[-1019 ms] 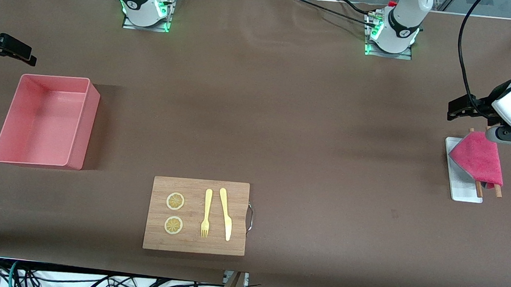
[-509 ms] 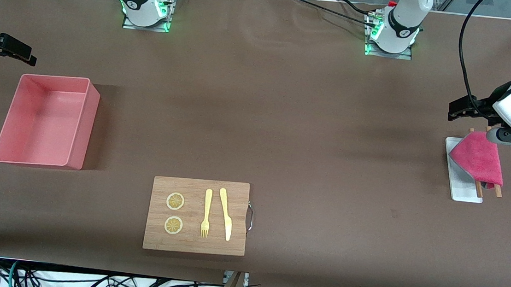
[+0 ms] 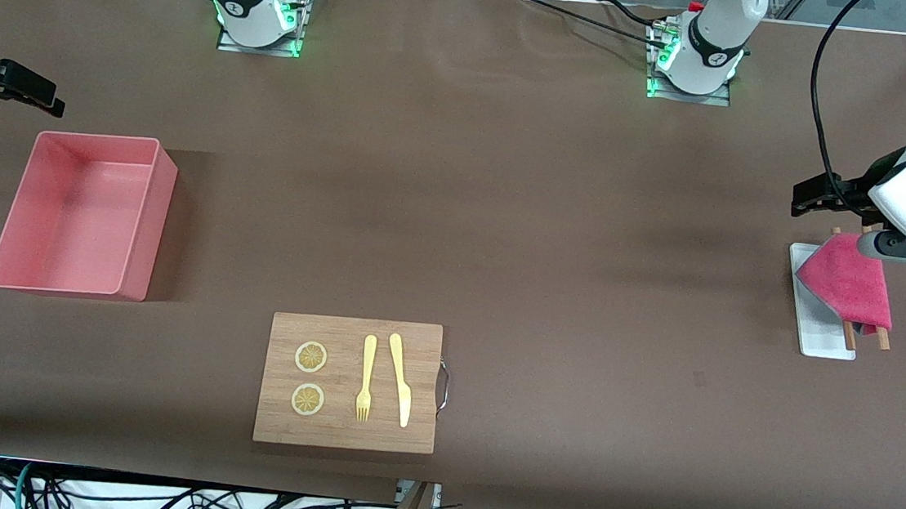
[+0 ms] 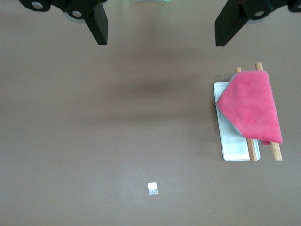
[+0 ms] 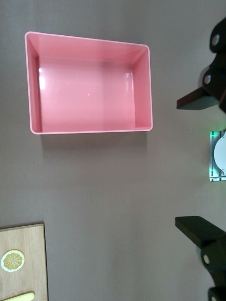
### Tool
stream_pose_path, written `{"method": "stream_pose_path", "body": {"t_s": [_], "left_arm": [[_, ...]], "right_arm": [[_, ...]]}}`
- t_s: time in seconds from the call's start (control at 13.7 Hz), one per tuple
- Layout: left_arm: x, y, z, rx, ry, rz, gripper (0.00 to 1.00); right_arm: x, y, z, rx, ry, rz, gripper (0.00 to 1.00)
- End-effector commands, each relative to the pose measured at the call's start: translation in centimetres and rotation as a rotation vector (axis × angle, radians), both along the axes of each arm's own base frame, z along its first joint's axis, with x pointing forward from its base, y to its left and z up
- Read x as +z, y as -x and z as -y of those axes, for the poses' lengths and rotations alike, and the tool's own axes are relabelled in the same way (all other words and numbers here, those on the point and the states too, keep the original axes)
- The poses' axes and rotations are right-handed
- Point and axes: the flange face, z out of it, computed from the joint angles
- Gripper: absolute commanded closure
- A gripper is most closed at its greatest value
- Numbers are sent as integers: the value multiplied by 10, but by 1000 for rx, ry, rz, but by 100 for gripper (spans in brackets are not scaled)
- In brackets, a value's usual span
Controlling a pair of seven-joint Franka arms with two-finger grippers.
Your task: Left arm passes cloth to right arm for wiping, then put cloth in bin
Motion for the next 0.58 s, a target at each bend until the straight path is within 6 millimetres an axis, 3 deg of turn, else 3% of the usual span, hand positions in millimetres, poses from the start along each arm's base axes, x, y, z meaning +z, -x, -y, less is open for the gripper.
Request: {"method": "stream_pose_path", "body": {"t_s": [0.0, 0.15, 0.29, 0.51], "left_arm": [[-6, 4, -3, 9, 26, -74, 0], [-8, 6, -5, -8, 27, -96, 0], [-9, 6, -21, -112, 46, -99, 0], [-21, 4, -84, -197, 101, -110, 0]], "right_arm": [[2, -2, 2, -5, -4, 9, 0], [2, -2, 2, -5, -4, 9, 0], [5, -3, 2, -5, -4, 17, 0], [7, -6, 2, -3, -4, 17, 0]]}}
